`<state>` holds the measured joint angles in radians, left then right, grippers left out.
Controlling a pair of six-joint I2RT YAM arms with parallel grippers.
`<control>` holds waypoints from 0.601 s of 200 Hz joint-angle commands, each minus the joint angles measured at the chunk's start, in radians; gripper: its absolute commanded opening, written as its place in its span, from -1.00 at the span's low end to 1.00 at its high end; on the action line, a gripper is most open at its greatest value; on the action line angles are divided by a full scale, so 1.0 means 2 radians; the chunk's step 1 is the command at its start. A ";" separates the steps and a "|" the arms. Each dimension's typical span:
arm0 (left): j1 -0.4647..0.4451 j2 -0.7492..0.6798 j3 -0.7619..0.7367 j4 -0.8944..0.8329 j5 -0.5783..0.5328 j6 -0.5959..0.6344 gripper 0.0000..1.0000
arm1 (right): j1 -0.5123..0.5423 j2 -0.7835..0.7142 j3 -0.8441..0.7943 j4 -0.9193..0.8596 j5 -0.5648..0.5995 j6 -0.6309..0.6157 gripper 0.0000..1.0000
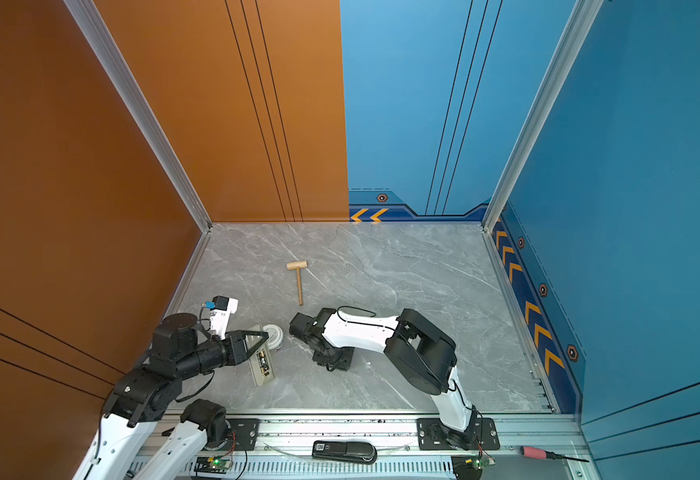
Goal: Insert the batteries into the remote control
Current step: 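Close the right gripper on the beige battery cover's end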
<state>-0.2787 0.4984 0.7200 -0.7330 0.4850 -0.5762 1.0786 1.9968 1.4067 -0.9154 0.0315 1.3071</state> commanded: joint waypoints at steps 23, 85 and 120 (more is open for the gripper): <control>-0.006 0.004 -0.004 0.007 0.018 -0.003 -1.00 | -0.007 -0.005 -0.022 0.016 0.007 -0.025 -0.11; -0.008 0.006 -0.004 0.007 0.018 -0.003 -1.00 | -0.014 0.000 -0.040 0.051 -0.025 -0.044 -0.18; -0.010 0.010 -0.004 0.007 0.019 -0.004 -1.00 | -0.017 -0.007 -0.054 0.054 -0.029 -0.044 -0.25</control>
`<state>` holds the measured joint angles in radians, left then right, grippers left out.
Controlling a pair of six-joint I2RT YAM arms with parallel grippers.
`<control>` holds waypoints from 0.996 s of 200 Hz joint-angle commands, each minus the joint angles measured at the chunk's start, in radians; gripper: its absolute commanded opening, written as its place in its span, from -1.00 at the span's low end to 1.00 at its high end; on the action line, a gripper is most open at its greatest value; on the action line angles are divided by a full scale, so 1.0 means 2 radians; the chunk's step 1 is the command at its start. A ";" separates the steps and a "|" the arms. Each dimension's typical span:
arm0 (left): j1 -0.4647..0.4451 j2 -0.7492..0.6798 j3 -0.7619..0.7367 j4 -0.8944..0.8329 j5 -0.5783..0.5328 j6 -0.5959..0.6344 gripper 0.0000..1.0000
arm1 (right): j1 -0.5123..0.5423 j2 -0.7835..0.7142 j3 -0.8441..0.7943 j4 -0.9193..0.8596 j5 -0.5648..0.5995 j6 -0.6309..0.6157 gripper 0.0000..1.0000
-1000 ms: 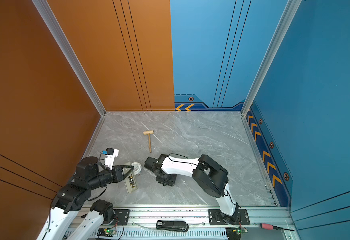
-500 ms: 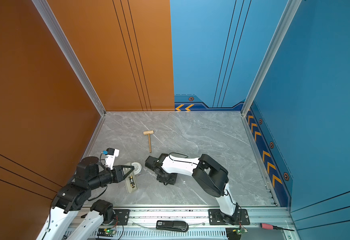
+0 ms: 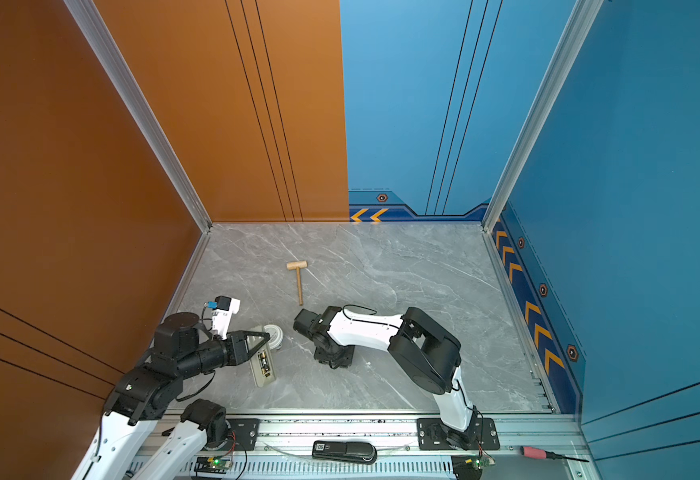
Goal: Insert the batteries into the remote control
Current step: 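Close the right gripper on the beige battery cover's end, then lift the cover and carry it with the right gripper toward the remote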
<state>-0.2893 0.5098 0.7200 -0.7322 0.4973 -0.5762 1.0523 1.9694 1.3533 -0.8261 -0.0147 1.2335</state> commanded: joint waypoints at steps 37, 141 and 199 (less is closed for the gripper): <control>-0.009 0.010 -0.005 0.007 0.013 -0.005 -1.00 | -0.005 -0.004 -0.042 0.008 -0.006 -0.009 -0.34; -0.019 0.030 -0.005 0.007 0.009 -0.005 -1.00 | 0.002 -0.024 -0.039 -0.016 0.042 -0.068 -0.87; -0.020 0.051 -0.006 0.028 0.005 -0.001 -1.00 | 0.043 -0.100 -0.011 -0.041 0.133 -0.163 -1.00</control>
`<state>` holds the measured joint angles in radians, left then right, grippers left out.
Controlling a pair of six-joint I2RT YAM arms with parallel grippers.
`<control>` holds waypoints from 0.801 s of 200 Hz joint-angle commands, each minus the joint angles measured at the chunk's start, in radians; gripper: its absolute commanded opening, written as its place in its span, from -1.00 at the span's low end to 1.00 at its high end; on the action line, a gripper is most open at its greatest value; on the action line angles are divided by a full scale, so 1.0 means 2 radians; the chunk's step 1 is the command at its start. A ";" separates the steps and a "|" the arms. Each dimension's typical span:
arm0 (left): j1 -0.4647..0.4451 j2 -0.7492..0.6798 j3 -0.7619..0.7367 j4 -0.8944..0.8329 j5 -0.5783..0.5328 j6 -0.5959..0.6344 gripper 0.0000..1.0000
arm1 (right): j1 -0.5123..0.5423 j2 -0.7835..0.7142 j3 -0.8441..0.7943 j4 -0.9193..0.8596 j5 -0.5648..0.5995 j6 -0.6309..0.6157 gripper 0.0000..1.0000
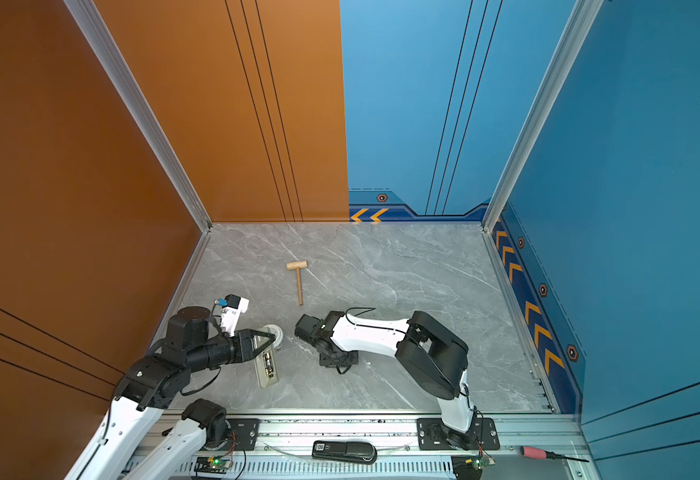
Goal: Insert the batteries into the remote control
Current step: 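Lift the cover and carry it with the right gripper toward the remote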
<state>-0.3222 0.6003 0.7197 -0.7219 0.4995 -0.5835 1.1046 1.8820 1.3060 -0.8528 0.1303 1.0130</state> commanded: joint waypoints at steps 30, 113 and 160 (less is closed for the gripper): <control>-0.003 0.016 -0.014 0.056 0.011 -0.006 -1.00 | 0.036 -0.108 0.016 -0.014 0.072 -0.104 -1.00; 0.009 0.050 -0.009 0.120 0.019 -0.014 -1.00 | 0.075 -0.176 0.039 0.066 -0.016 -0.173 -1.00; 0.015 0.059 -0.002 0.137 0.011 -0.015 -1.00 | 0.087 -0.158 0.077 0.063 -0.030 -0.156 -1.00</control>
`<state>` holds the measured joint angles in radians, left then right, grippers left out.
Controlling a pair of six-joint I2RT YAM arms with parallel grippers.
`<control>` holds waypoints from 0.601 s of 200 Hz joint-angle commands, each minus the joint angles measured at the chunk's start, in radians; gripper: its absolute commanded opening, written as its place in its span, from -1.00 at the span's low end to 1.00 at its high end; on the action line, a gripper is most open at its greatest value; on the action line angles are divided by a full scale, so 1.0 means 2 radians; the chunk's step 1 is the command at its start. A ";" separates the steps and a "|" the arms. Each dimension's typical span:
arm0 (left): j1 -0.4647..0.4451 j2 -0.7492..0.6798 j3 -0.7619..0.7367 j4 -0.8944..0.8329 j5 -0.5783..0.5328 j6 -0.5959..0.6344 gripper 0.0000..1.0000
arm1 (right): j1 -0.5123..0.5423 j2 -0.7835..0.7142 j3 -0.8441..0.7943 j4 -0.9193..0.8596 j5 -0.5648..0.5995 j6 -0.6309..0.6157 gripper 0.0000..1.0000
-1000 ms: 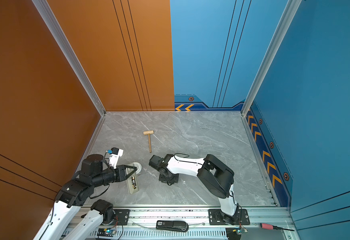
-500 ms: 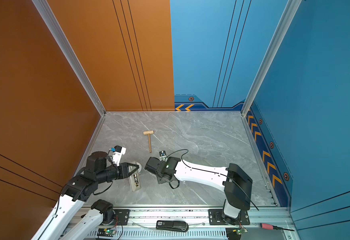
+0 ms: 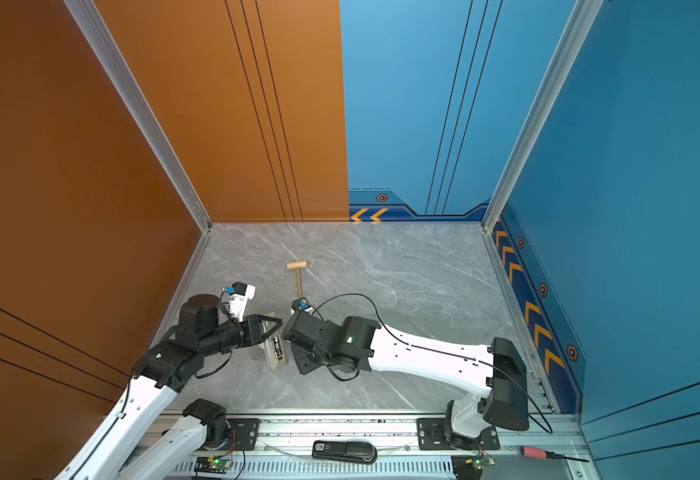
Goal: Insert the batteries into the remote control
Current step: 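Lift the cover and carry it with the right gripper toward the remote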
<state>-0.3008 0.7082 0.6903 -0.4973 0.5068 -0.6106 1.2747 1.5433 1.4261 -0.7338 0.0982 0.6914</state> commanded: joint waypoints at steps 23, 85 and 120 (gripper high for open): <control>0.006 0.006 0.018 0.029 -0.004 -0.002 -1.00 | 0.002 0.015 0.025 0.003 -0.023 0.025 -1.00; 0.006 0.006 0.016 0.053 -0.013 -0.015 -1.00 | -0.012 0.033 0.047 0.004 -0.040 0.040 -1.00; 0.006 -0.001 0.007 0.055 -0.008 -0.020 -1.00 | -0.019 0.043 0.054 0.008 -0.050 0.038 -1.00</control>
<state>-0.2943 0.7238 0.6949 -0.4191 0.4946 -0.6365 1.2461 1.6012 1.4952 -0.7216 0.0212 0.7593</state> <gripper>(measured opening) 0.245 0.206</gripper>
